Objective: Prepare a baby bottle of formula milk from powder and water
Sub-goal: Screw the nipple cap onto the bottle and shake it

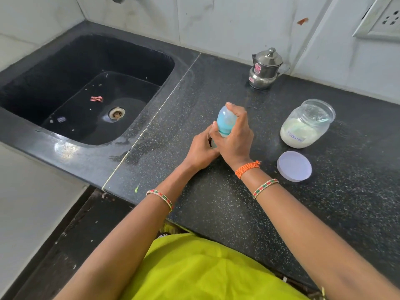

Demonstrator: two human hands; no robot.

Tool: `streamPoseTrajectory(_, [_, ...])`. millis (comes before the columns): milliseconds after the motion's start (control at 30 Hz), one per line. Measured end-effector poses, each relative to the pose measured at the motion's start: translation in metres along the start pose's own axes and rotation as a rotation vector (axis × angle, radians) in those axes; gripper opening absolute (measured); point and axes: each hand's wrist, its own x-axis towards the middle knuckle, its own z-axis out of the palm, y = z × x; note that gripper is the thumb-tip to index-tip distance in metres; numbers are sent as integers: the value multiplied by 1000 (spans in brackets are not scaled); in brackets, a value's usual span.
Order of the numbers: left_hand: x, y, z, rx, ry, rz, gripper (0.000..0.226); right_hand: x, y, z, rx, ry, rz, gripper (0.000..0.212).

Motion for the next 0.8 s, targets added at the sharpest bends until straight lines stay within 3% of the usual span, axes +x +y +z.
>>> streamPoseTrajectory(133, [-2,1,1,12,-20,7,34,-7,2,0,-15,-25,8,58])
streamPoseTrajectory(400, [-3,4,1,42,-37,-45,46,-7,17,-28,-45,-293,23,90])
streamPoseTrajectory(567, [2,24,7,215,33,-70,39,10,17,-45,225,-345,291,100])
streamPoseTrajectory(700, [7,39,-3,172,-171,8,50,23,22,-74,349,-346,404,92])
streamPoseTrajectory(767, [11,48,-10,34,-149,-9,51,35,9,-91,415,-283,415,89])
streamPoseTrajectory(800, [15,54,-13,-84,-78,-65,51,46,0,-100,491,-166,394,87])
